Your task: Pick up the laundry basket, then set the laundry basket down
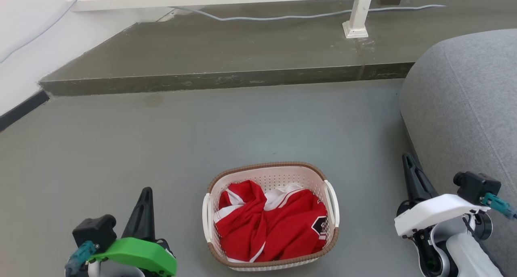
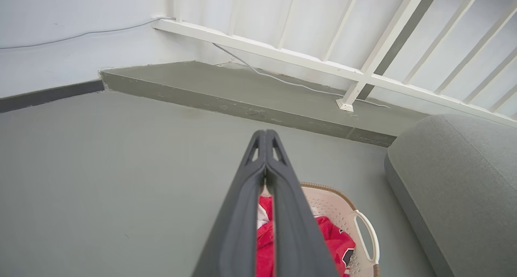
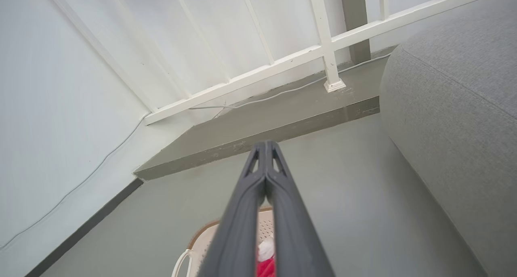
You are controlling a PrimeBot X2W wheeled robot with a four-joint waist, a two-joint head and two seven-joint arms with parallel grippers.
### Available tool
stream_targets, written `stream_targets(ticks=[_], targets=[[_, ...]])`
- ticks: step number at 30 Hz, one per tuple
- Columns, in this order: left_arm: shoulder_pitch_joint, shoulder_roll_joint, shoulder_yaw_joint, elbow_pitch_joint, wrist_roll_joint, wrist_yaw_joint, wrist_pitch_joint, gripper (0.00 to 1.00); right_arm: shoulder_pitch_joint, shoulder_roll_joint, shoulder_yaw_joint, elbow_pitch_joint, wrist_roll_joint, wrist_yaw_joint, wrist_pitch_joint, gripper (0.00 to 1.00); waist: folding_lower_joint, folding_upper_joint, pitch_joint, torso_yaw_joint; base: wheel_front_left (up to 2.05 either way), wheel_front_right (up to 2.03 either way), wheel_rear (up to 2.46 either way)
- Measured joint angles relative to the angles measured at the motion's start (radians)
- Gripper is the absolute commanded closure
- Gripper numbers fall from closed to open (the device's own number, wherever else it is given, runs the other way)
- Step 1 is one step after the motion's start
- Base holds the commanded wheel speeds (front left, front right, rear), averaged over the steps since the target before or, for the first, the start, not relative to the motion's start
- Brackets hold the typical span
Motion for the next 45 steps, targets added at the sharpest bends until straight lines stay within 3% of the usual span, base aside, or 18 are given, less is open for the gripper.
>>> stream_targets(ticks=[45], targets=[[-0.014, -0.004, 0.148, 0.071, -0.602, -0.101, 0.116, 1.00, -0.003, 0.060, -0.195, 0.024, 0.547, 0.100, 0.152, 1.00, 0.0000, 0.0000, -0.033, 0.019, 0.00, 0.00, 0.00]])
